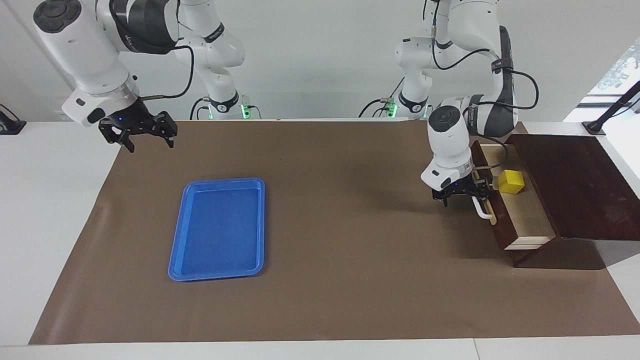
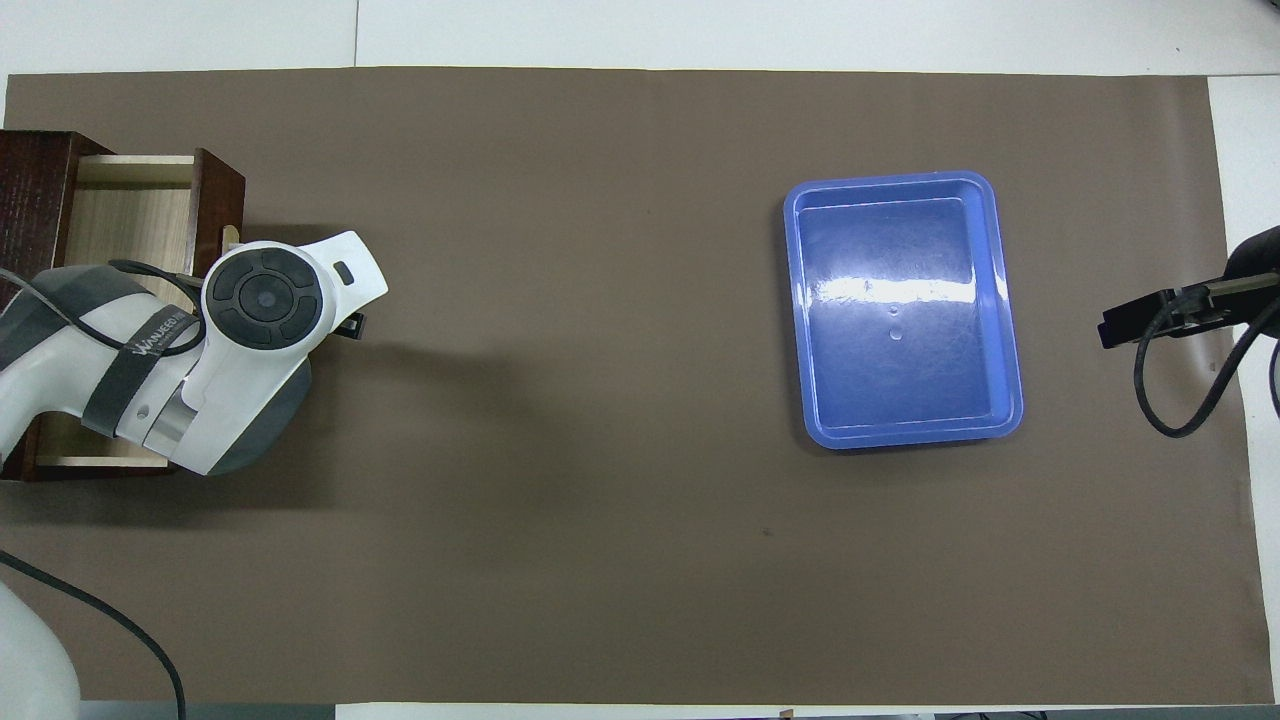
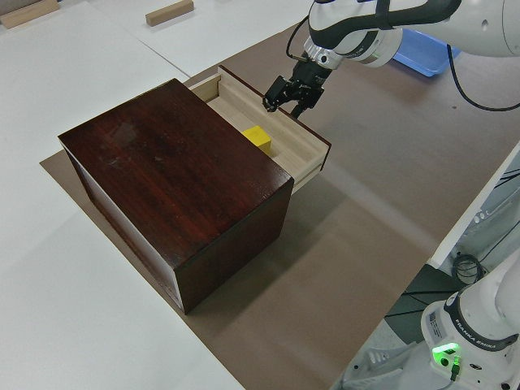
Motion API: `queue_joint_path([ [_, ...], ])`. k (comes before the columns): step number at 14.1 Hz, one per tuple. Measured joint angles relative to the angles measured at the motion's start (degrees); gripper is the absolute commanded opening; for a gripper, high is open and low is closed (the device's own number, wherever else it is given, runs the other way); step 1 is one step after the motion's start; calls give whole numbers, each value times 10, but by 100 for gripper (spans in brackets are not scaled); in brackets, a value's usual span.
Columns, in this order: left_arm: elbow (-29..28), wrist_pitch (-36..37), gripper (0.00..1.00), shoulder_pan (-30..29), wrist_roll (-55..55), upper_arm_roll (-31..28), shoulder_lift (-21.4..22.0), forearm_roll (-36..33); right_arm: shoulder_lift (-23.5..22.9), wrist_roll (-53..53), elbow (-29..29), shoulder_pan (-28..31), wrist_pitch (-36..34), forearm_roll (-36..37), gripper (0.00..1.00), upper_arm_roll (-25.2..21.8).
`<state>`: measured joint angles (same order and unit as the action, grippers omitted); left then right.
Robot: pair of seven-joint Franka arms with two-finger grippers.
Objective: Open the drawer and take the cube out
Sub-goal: 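Pull the drawer open toward the robot with the left gripper, then lower the left gripper into the drawer and grasp the yellow cube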
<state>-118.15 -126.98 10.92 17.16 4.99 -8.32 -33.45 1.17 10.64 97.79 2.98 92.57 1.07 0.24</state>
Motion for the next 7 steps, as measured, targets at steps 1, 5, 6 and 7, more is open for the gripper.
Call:
queue_joint_path([
  [1, 1, 2, 100, 2, 2, 0, -1, 1, 0, 0, 1, 0, 0, 0, 100, 0],
  [5, 12, 18, 100, 2, 6, 1, -2, 9, 1, 0, 2, 2, 0, 0, 100, -1],
  [6, 26, 34, 100, 2, 7, 2, -3, 12, 1, 0, 3, 3, 0, 0, 100, -1],
  [7, 45, 52, 100, 3, 7, 2, -3, 14, 2, 0, 3, 4, 0, 0, 100, -1],
])
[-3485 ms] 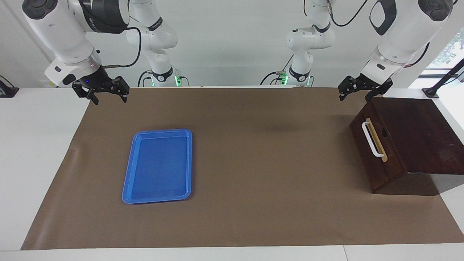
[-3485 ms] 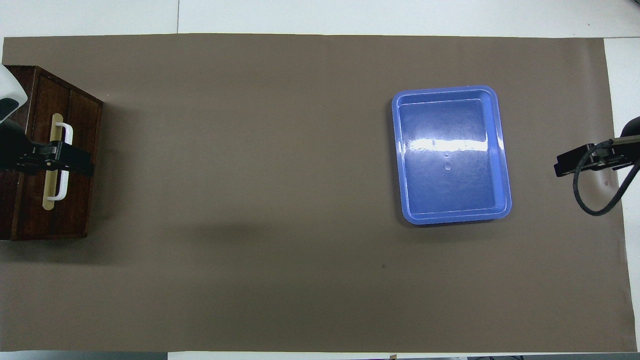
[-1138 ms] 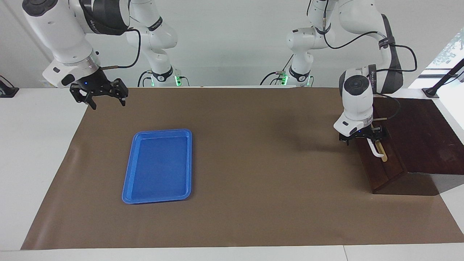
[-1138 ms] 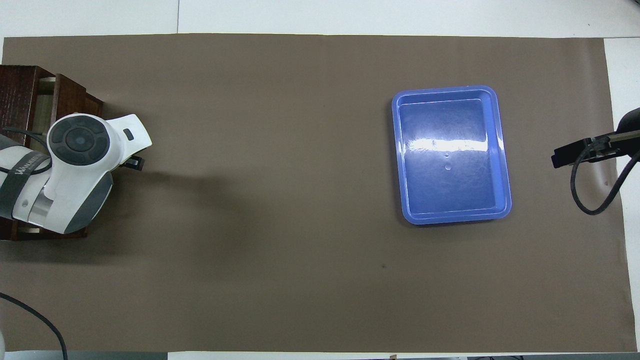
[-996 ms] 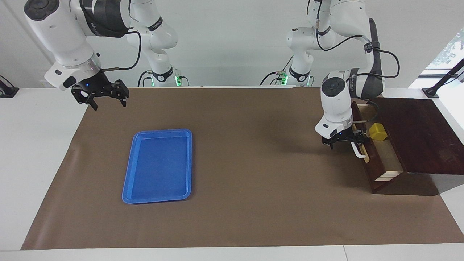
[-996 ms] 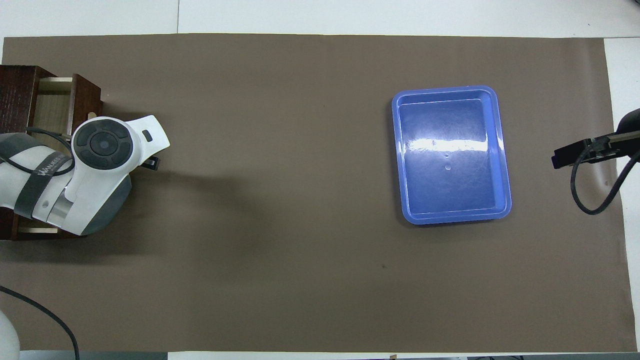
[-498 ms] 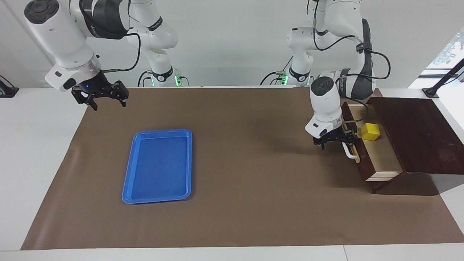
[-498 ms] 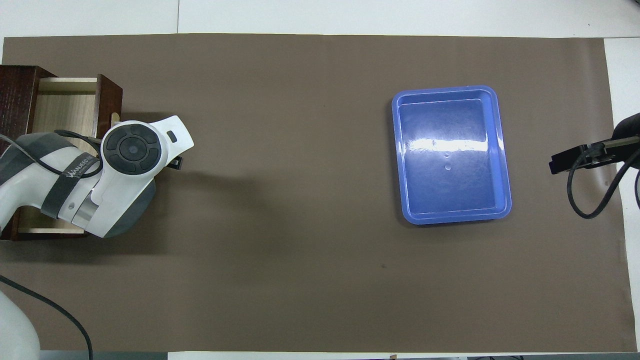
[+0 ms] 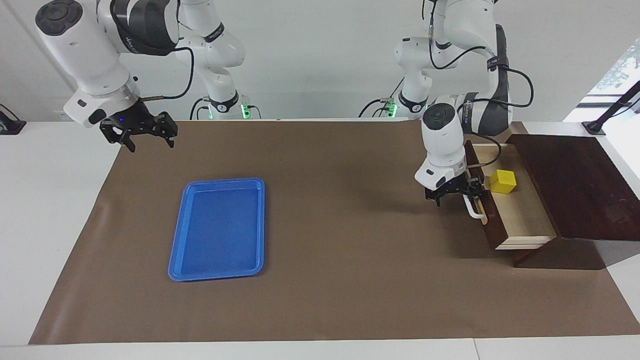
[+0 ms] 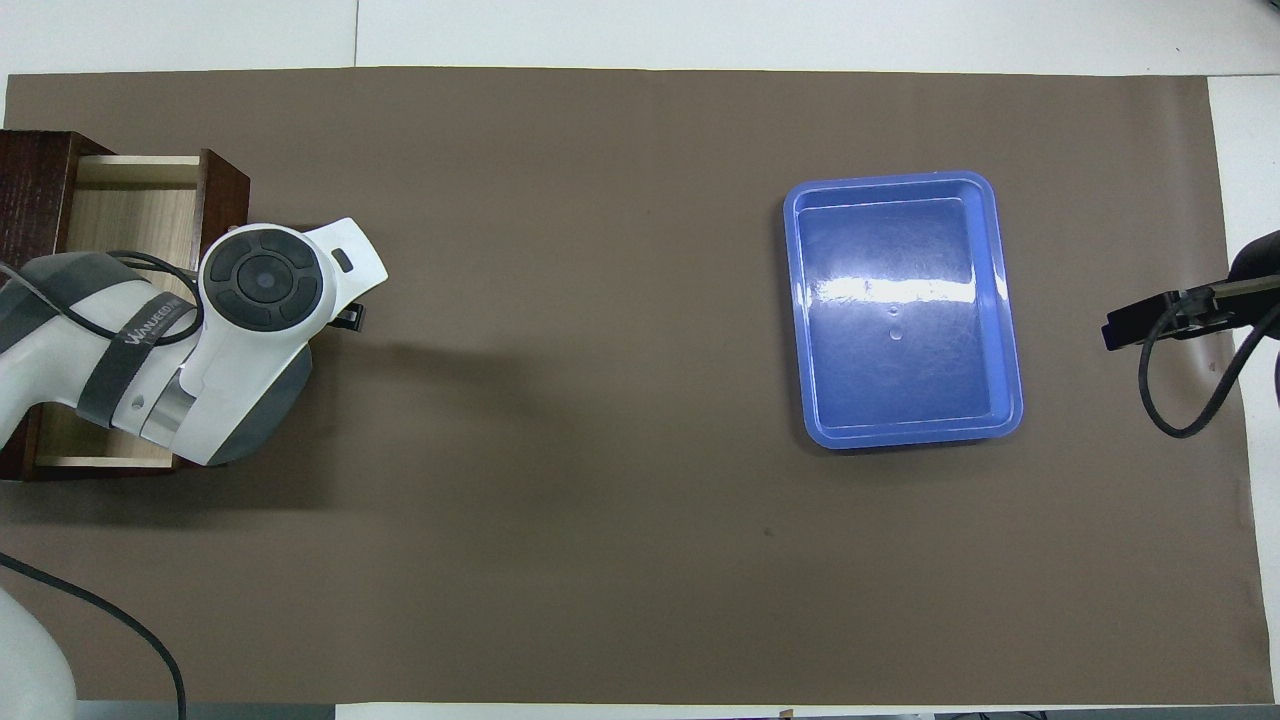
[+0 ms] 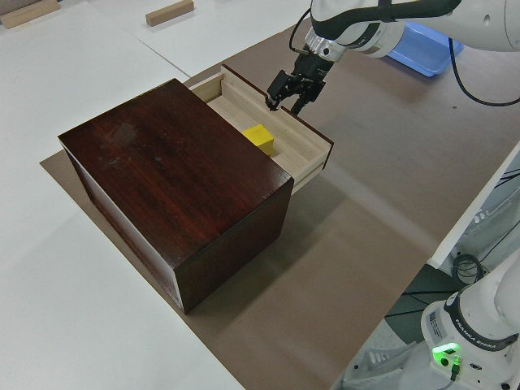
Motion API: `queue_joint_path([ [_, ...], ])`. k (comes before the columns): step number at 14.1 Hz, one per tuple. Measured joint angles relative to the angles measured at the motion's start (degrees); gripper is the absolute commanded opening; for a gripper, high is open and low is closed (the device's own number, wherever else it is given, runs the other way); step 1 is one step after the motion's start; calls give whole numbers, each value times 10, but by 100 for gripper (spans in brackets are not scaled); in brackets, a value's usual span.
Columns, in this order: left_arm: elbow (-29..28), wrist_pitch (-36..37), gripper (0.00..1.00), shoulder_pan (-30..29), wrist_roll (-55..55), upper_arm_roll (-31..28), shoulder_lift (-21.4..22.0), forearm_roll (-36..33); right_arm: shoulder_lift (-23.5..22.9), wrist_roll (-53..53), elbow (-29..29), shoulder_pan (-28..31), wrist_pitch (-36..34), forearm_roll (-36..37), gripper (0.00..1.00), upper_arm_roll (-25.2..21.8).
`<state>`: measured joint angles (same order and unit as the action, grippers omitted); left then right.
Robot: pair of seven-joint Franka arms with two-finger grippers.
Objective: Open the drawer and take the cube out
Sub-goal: 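Lower the left gripper into the drawer and grasp the yellow cube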
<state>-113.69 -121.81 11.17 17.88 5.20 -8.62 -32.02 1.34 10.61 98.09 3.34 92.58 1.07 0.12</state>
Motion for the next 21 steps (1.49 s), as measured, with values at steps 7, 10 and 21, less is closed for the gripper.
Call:
queue_joint_path([
  [7, 145, 128, 100, -33, 76, -13, 2, 124, 4, 0, 9, 0, 0, 0, 100, 0],
  [10, 179, 153, 100, -109, 131, -16, 14, 175, 4, 0, 10, 0, 0, 0, 100, 0],
  [21, 23, 48, 100, -176, 574, -16, 53, 182, 5, 0, 10, 0, 0, 0, 100, 0],
])
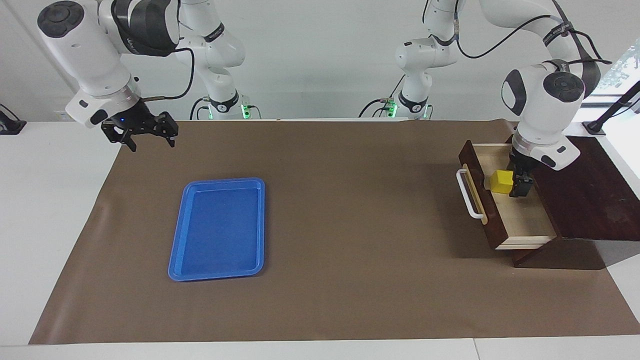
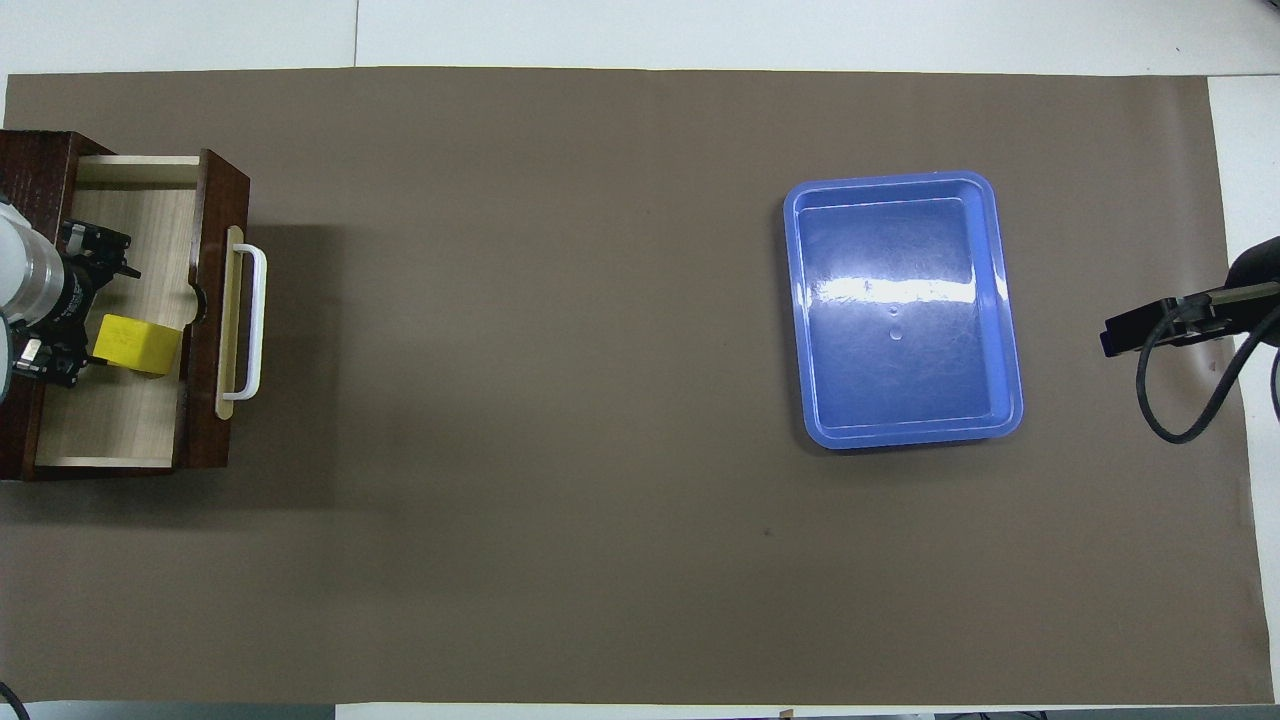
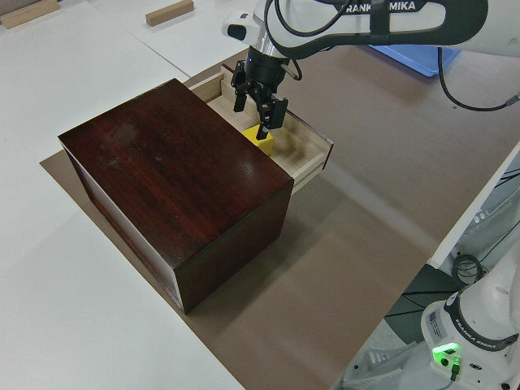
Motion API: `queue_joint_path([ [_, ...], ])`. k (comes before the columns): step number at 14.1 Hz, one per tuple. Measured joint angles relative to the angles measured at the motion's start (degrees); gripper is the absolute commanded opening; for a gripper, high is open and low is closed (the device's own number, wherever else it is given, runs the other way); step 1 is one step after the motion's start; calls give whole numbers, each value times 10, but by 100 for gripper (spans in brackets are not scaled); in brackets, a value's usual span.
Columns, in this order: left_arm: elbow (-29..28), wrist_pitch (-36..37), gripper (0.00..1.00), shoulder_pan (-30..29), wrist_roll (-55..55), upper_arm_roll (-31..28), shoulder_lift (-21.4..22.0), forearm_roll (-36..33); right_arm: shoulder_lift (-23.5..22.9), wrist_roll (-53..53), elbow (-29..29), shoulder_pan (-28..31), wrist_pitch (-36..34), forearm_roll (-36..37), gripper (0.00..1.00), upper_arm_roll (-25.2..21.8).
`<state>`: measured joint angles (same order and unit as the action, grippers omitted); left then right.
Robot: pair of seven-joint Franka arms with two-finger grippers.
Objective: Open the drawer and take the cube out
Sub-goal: 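Lower the left gripper into the drawer and grasp the yellow cube, then lift the cube with the left gripper while the right gripper reaches over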
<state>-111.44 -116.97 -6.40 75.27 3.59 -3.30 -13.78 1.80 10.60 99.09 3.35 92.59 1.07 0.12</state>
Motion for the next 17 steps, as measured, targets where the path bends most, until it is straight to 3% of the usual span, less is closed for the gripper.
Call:
queue_joint_path([
  [5, -32, -21, 100, -15, 41, 5, 9, 0, 0, 0, 2, 0, 0, 0, 100, 0],
  [6, -38, -30, 83, -15, 48, 6, 9, 0, 0, -3, 4, 0, 0, 0, 100, 0],
  [7, -42, -36, 38, -15, 50, 6, 9, 0, 0, -15, 7, 0, 0, 0, 100, 0],
  [8, -44, -39, 11, -15, 53, 6, 9, 0, 0, -35, 10, 0, 0, 0, 100, 0],
  [9, -44, -41, 0, -16, 54, 5, 10, 0, 0, -60, 14, 0, 0, -2, 100, 1],
  [13, -32, -37, 0, -16, 54, 4, 9, 0, -12, -197, 29, -2, 12, -48, 100, 6],
  [17, 86, 87, 0, -13, 54, 9, -15, 0, -47, -345, 32, -14, 33, -114, 100, 8],
])
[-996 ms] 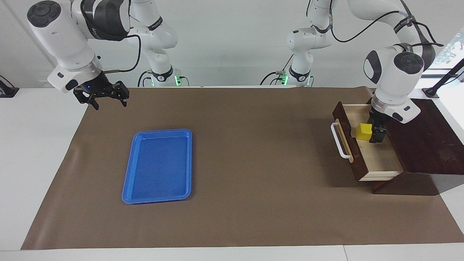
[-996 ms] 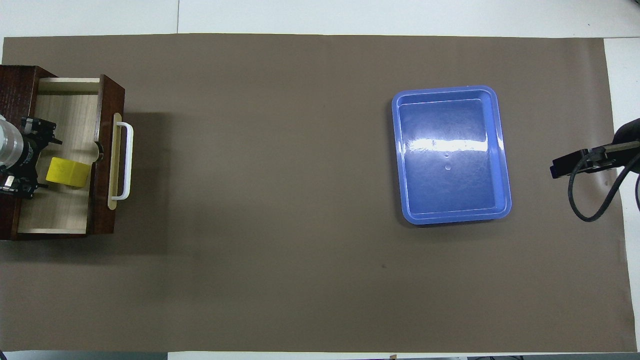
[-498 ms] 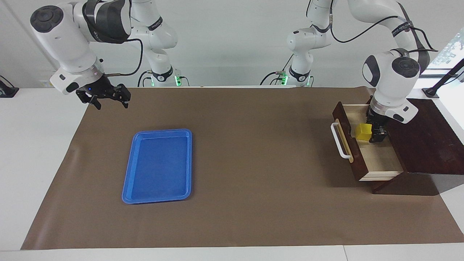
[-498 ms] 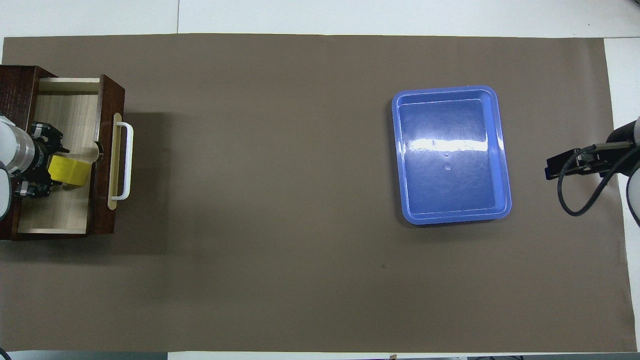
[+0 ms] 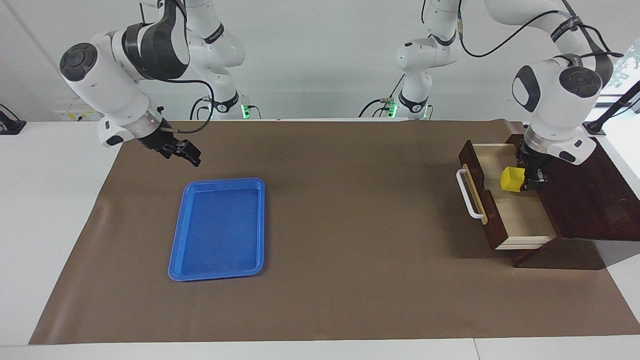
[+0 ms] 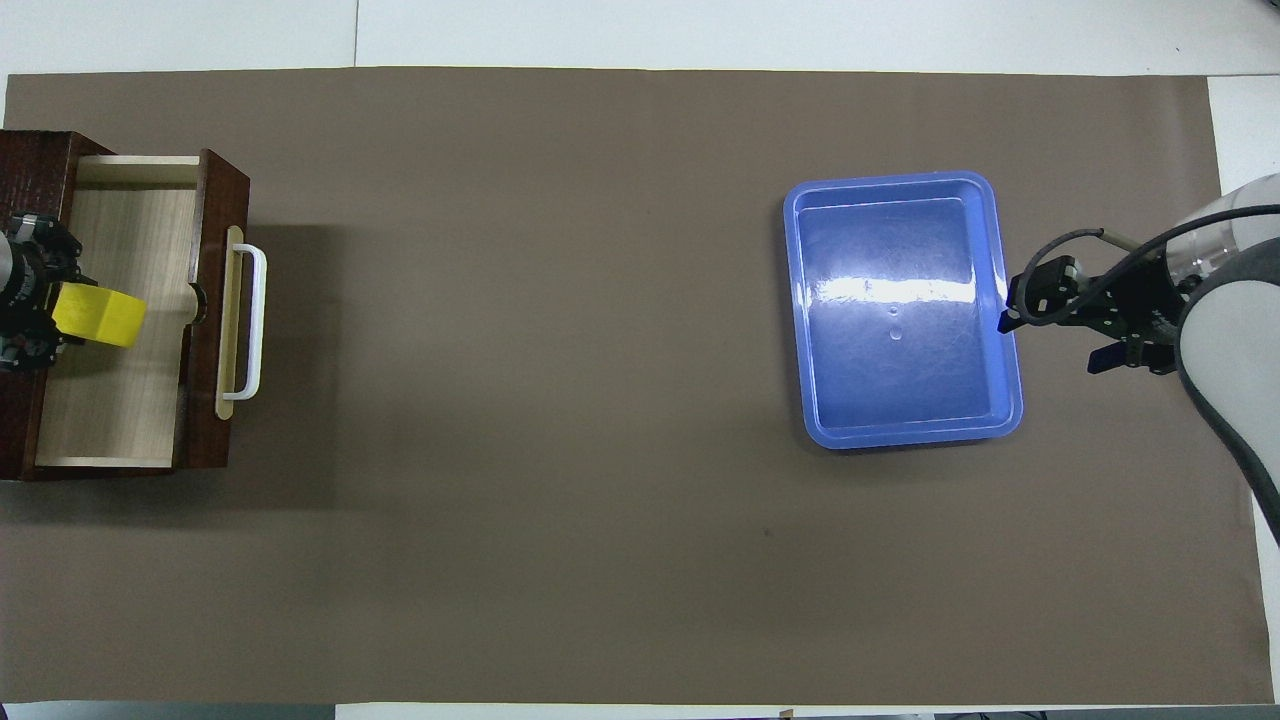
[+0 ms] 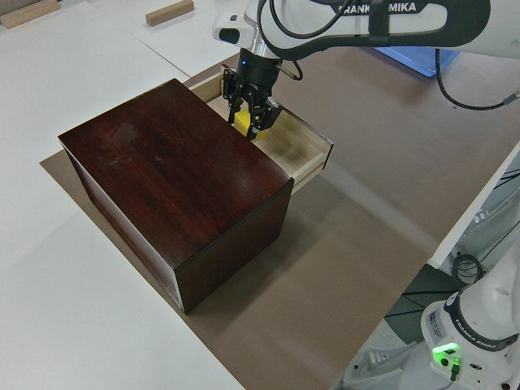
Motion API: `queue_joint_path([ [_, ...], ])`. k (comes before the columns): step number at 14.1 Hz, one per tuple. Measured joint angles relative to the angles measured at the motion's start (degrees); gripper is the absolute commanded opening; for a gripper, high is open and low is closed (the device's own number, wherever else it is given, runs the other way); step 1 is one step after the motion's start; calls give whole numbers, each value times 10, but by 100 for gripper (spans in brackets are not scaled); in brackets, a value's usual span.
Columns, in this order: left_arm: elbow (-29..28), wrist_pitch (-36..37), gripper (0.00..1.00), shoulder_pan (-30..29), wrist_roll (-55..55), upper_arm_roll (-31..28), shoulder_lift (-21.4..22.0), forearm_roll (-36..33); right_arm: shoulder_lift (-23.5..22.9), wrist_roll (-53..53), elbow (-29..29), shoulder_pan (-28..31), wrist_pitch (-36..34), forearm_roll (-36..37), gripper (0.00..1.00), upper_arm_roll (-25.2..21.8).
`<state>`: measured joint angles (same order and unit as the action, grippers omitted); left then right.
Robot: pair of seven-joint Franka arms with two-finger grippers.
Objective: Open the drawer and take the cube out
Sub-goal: 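Lift the cube with the left gripper while the right gripper reaches over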
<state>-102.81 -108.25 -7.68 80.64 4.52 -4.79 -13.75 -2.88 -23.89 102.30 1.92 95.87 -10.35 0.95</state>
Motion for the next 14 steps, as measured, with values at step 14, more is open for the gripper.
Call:
queue_joint_path([
  [14, 114, 98, 0, 269, 398, 15, -37, 139, -60, -355, 43, -100, 122, -268, 100, 2],
])
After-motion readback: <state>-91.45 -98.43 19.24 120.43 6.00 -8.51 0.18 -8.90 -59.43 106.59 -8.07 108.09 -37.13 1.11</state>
